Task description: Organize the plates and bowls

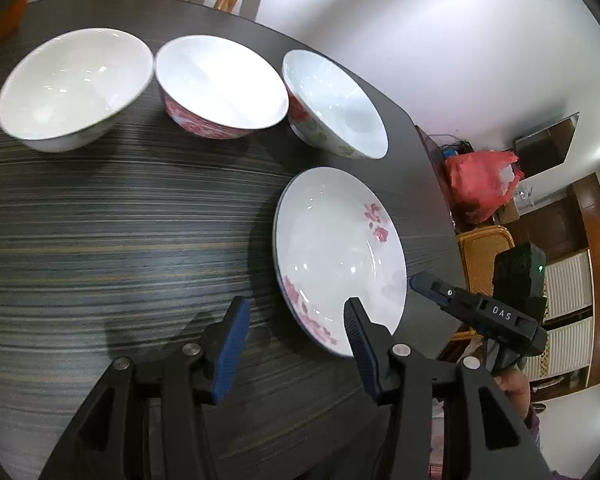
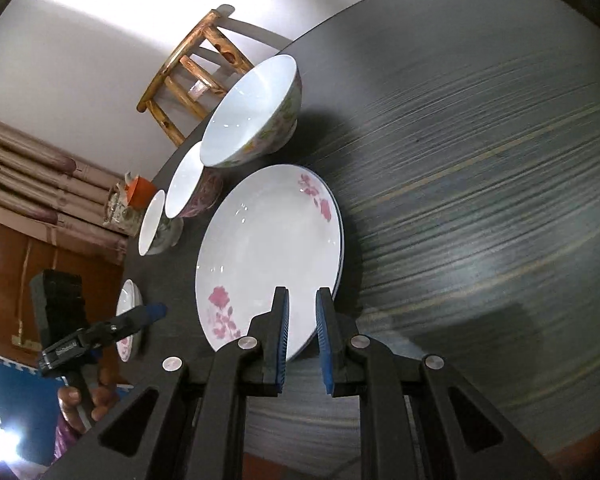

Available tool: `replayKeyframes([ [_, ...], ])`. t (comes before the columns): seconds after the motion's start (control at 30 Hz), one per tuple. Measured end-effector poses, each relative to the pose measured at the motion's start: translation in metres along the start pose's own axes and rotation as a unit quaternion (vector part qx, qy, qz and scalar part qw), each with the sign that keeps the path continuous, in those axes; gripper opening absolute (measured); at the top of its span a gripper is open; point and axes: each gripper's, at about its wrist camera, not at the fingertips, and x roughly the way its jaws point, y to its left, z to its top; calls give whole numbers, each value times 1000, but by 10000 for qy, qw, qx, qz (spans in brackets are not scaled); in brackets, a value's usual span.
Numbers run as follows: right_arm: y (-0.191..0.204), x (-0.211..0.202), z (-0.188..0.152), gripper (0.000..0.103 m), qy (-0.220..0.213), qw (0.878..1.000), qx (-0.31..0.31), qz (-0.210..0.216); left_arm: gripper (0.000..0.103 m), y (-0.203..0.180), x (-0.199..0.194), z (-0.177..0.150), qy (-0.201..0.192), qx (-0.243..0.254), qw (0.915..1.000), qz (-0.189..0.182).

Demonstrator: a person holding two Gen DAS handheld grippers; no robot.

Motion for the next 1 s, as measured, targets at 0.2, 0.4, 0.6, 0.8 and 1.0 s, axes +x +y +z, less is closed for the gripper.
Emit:
replayKeyframes([
  [0.2, -10, 5, 13, 15, 57, 9999, 17, 155, 50, -2, 19, 6, 135, -34, 9999, 18],
  [0.4, -17, 15, 24, 15, 204, 9991, 84, 375, 50, -3, 28, 8, 180, -4, 9998, 14],
  [0.6, -20, 24, 36, 15, 369, 9977, 119, 555, 50, -8, 41, 10, 263, 30, 9996, 67],
  [0.8, -21, 4, 45, 18, 121, 9972, 169, 725, 50, -6, 47, 11, 304, -22, 9995, 68],
  [1.0, -30, 2, 52, 22, 324, 9971, 127, 670, 50, -7, 47, 10, 313, 52, 9994, 105],
])
